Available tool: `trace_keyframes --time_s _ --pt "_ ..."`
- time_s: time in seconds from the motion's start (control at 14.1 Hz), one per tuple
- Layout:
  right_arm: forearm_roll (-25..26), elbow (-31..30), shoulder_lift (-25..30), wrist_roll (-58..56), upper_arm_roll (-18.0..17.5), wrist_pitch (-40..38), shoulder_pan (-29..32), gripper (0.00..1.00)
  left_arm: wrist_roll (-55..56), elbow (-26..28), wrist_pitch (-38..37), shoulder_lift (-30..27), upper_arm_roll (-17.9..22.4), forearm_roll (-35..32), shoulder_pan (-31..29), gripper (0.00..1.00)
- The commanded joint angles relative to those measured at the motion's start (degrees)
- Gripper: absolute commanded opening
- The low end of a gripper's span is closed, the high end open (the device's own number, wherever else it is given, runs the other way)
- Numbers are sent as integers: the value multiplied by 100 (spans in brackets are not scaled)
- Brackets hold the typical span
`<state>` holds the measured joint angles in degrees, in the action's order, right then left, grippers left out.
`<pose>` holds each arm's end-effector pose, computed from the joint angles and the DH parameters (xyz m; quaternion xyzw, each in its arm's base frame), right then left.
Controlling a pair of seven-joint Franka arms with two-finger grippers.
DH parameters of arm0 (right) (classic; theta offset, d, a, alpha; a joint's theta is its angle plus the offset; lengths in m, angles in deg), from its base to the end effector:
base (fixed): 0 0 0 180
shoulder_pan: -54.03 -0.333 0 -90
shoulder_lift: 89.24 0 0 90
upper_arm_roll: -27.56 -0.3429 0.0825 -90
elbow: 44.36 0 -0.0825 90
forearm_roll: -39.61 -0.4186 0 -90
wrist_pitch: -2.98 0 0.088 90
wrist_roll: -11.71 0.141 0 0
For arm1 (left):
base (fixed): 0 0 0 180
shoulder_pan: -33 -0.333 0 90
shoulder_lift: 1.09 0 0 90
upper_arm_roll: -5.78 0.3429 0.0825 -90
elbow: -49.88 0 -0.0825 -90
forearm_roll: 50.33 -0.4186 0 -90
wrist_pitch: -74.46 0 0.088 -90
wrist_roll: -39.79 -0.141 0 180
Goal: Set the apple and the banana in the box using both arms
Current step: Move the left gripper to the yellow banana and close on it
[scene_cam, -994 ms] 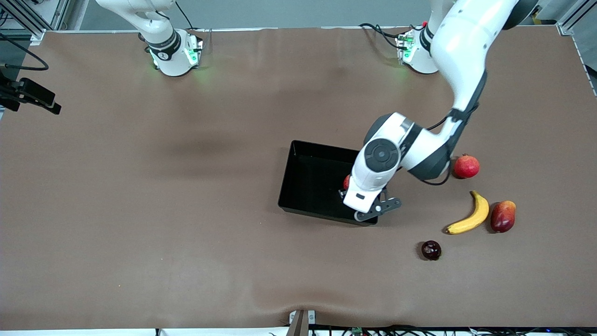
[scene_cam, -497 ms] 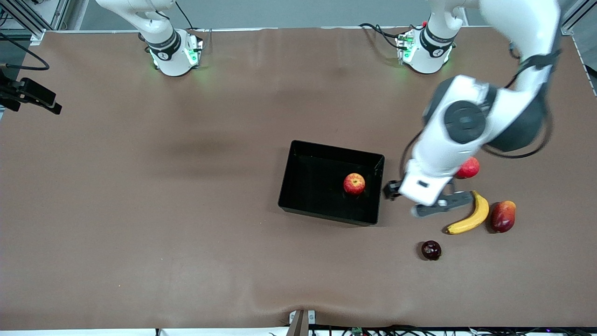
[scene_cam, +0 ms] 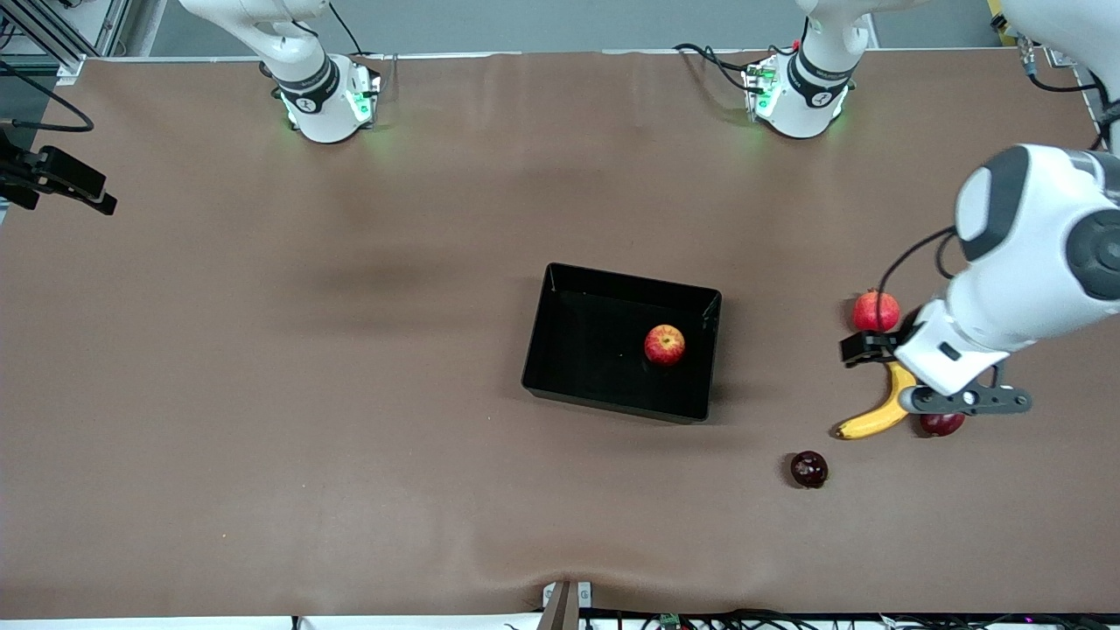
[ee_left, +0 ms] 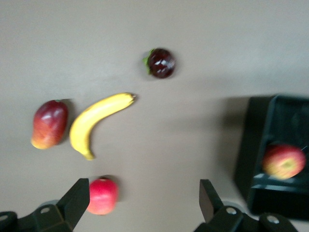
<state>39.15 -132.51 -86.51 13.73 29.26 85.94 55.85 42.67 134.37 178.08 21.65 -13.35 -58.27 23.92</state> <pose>0.5576 -0.0335 0.6504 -0.9986 0.0479 0.0214 0.0050 0.7065 -0.0776 0.4382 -0.9974 0.0695 0.0199 0.0055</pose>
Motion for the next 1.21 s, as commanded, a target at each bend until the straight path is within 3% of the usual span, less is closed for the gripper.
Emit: trace_keyframes --time_s 0.0,0.36,0.78,1.07,1.14 --pt "55 -27 79 115 -3 10 -5 100 -1373 304 131 125 -38 38 -409 100" --pt "81 -27 79 97 -12 10 -40 100 -3080 1429 1921 449 -38 12 -1051 100" --pt "81 -27 87 88 -21 -42 -40 100 -4628 1588 3435 1328 -3 -374 -1350 100" --pt "73 -27 79 80 -30 -17 -41 100 -4998 1544 3533 1452 6 -419 -1395 100" --pt "72 -27 79 80 -38 -16 -41 100 -5051 1535 3577 1505 6 -515 -1404 95"
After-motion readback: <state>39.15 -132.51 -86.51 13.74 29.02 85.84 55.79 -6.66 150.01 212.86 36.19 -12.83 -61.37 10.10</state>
